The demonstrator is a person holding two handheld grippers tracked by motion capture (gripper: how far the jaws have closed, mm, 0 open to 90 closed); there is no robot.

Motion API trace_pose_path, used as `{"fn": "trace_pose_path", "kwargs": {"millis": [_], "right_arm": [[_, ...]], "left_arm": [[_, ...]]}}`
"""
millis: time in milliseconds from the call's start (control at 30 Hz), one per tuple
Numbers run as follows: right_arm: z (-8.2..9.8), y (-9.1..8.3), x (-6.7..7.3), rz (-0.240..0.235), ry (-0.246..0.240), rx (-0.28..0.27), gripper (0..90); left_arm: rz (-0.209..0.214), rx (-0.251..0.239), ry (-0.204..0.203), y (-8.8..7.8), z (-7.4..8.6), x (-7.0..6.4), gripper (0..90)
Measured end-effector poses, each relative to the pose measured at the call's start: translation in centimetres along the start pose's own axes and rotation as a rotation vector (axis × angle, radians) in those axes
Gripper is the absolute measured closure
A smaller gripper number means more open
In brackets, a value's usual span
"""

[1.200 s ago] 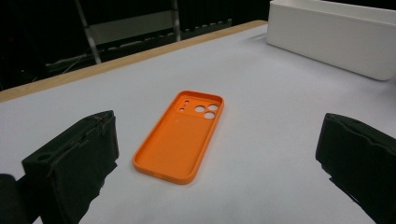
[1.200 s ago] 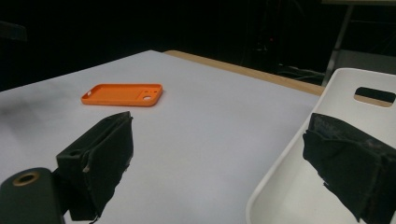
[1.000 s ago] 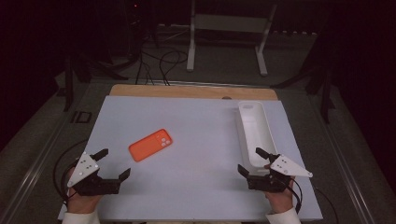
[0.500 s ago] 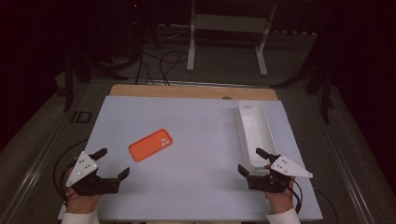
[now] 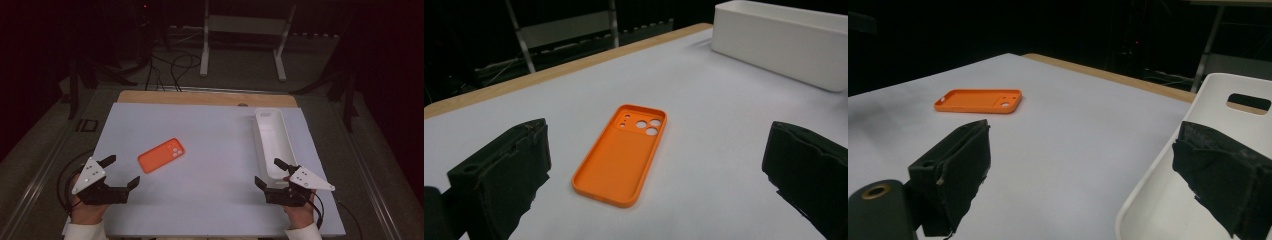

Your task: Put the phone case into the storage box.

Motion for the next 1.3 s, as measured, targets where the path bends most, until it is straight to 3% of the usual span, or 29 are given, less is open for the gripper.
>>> {"fn": "trace_pose_path", "kwargs": {"millis": [633,1300], "right_arm": [[-0.1,-0.1,0.0,0.001,0.007,-0.002,8.3],[-0.1,-0.1,-0.1,-0.001,0.006,-0.002,8.3]], "left_arm": [[0.001,0.014,0.001,2.3,-0.9,1.0,0.0],[0.004,0.064,0.02,4.7,-1.0,2.0,0.0]]}}
Point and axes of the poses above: each handheld gripper's, and its own axes: y roughly forward along the jaws, z roughly out of its underside, x roughly to its left, the point moved 10 cm from there along y, roughly forward along the jaws, and after that the axes turned 4 degrees about -y, right-handed, at the moved point
